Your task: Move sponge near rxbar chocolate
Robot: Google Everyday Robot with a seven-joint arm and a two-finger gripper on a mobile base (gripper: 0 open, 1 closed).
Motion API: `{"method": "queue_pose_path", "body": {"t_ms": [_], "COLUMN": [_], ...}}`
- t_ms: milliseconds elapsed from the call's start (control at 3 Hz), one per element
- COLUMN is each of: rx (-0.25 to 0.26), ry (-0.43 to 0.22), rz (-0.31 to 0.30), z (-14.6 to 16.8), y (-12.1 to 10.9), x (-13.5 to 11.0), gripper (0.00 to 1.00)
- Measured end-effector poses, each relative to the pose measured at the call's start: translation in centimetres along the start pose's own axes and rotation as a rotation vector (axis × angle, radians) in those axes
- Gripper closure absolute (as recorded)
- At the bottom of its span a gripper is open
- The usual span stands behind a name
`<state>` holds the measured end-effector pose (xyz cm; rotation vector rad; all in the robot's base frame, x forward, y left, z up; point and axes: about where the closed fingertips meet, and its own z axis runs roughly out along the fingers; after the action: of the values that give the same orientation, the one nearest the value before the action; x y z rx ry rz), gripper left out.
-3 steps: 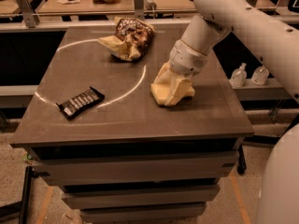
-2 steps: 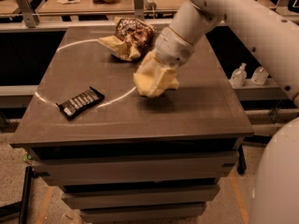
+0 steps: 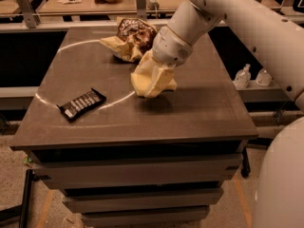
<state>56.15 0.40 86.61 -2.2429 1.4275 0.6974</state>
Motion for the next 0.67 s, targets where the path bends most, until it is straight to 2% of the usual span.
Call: {"method": "queue_pose_path", "body": {"t_ms": [667], "rx": [0.012], "ry": [-0.04], "rz": [-0.033], "z": [2.9], "y": [-1.2], "x": [-5.5], "gripper": [1.0]}}
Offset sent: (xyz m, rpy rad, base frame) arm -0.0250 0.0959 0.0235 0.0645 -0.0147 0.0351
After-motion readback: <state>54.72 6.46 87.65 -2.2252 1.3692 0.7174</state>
